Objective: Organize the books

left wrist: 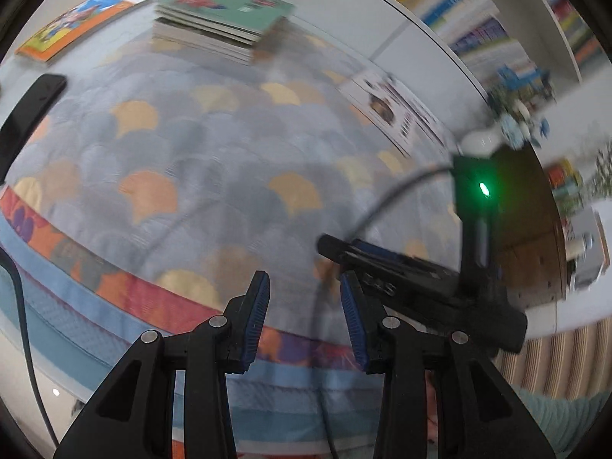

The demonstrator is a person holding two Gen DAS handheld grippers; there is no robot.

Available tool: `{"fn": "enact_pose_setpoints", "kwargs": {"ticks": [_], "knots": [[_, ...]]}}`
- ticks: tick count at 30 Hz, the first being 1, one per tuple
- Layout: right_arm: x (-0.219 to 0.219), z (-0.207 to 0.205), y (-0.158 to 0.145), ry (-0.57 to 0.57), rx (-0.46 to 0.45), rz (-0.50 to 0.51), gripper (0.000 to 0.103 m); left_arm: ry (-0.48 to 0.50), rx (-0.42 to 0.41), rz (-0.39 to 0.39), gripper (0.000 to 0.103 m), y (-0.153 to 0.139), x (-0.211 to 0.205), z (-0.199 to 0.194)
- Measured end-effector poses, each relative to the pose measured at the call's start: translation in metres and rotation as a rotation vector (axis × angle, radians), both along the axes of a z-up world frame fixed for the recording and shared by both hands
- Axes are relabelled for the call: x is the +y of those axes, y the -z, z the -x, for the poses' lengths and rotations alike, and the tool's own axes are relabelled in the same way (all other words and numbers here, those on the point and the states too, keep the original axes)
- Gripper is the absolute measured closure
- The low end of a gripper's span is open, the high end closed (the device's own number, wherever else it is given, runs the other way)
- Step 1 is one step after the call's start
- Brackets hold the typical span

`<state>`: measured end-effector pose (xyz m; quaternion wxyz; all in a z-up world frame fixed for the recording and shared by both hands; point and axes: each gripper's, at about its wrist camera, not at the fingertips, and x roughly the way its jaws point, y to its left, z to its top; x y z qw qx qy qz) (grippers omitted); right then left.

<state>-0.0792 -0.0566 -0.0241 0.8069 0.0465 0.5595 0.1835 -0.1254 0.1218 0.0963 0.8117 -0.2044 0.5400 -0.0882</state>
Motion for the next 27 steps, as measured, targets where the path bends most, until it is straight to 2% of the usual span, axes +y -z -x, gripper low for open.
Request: {"fn": "enact_pose_setpoints", "kwargs": {"ticks": [10, 20, 24, 27], "knots": [[-0.017, -0.006, -0.01, 0.041, -0.01, -0.038, 0.058, 0.057, -0.018, -0.077, 0.067, -0.006, -0.027, -0.008], [-0.046, -0.012, -0.008, 0.121, 0.001, -0.082, 0.058, 0.115, -0.011, -0.089, 0.067, -0.007, -0.047, -0.02], [-0.047, -0.017, 0.0, 0.133, 0.035, -0.097, 0.058, 0.12, 0.003, -0.095, 0.067, -0.003, -0.047, -0.02], [-0.047, -0.019, -0.002, 0.13, 0.026, -0.098, 0.058, 0.121, 0.004, -0.087, 0.067, -0.003, -0.044, -0.026]]}}
